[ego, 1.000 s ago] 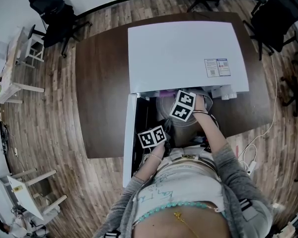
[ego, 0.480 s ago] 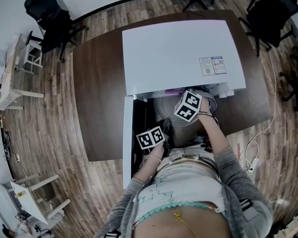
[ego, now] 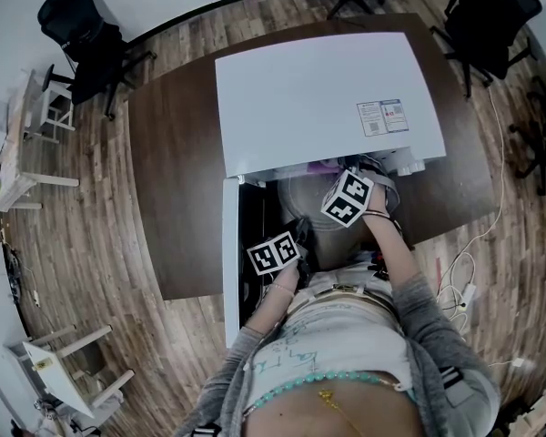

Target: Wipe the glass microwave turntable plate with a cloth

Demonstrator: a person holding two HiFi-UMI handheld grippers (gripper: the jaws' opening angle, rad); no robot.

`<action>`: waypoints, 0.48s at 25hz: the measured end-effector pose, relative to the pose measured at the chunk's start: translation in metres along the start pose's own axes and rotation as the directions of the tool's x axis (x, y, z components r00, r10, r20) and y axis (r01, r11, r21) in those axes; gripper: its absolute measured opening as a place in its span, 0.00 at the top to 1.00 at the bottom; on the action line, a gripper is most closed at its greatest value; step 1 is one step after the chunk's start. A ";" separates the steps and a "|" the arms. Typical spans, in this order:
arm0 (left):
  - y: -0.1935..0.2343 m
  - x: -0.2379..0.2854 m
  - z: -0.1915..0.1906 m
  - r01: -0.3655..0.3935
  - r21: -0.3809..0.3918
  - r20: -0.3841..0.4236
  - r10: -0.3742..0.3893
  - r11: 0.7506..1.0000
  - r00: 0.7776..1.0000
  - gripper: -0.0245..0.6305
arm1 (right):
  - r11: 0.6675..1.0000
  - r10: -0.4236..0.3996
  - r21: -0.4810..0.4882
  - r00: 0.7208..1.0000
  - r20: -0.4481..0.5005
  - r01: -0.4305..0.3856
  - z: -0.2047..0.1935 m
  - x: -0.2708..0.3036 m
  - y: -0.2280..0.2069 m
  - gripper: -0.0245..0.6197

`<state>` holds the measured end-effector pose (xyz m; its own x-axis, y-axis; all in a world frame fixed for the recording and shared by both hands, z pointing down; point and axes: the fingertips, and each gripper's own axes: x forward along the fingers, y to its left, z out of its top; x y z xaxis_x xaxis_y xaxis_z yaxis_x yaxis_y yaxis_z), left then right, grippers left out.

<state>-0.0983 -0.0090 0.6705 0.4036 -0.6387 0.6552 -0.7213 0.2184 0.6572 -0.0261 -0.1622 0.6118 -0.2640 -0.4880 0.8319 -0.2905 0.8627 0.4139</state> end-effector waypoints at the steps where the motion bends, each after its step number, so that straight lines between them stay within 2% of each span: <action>1: 0.000 0.000 0.000 0.000 0.000 0.000 0.000 1.000 1.000 0.81 | 1.000 -0.005 0.004 1.000 -0.005 0.005 -0.003 -0.001 -0.001 0.78; 12: 0.000 -0.002 0.001 -0.001 0.002 0.007 0.001 1.000 1.000 0.81 | 0.996 0.026 0.092 0.998 -0.062 -0.020 -0.043 -0.010 0.008 0.78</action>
<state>-0.0994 -0.0086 0.6692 0.3985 -0.6439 0.6532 -0.7232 0.2174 0.6555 0.0136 -0.1449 0.6230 -0.2144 -0.4563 0.8636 -0.3685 0.8566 0.3611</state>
